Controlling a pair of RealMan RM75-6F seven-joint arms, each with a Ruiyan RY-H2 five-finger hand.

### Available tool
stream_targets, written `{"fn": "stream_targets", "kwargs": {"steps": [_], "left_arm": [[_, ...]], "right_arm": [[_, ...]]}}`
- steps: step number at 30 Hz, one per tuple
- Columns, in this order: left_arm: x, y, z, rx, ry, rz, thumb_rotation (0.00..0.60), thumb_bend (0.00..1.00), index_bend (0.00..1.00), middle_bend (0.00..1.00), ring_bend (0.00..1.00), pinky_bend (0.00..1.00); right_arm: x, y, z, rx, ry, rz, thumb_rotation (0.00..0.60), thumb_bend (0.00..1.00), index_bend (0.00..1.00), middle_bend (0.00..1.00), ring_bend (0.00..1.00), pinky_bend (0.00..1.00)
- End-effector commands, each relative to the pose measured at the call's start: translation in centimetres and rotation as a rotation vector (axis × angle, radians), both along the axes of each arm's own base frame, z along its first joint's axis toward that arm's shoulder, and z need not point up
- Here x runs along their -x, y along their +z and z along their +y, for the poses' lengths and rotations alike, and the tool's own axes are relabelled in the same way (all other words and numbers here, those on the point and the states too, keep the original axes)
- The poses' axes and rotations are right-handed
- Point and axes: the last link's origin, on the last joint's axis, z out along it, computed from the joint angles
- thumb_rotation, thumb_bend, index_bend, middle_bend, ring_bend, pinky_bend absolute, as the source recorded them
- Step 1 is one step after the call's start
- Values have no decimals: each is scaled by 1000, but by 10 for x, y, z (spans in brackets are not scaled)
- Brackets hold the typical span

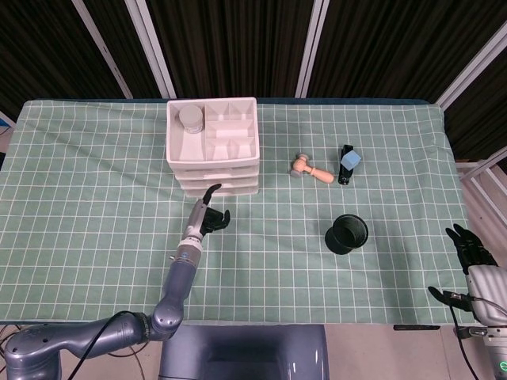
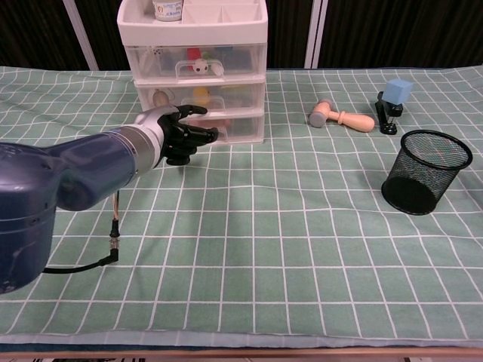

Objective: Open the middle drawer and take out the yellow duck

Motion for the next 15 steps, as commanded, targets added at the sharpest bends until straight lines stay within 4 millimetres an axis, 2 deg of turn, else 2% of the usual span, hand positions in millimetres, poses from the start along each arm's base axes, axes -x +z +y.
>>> {"fn": "stream_targets", "kwargs": {"steps": [1, 15], "left_arm": [[-3, -2, 2, 2, 2, -24, 600, 509, 104, 995, 998, 1000], [-11, -12, 11, 14, -4, -59, 600, 509, 130, 997, 998, 1000]], "right_arm": [[0, 0, 0, -1, -3, -2, 600, 0, 0, 0, 0, 209], [0, 0, 0, -4, -6, -4, 600, 0, 0, 0, 0, 209]]}}
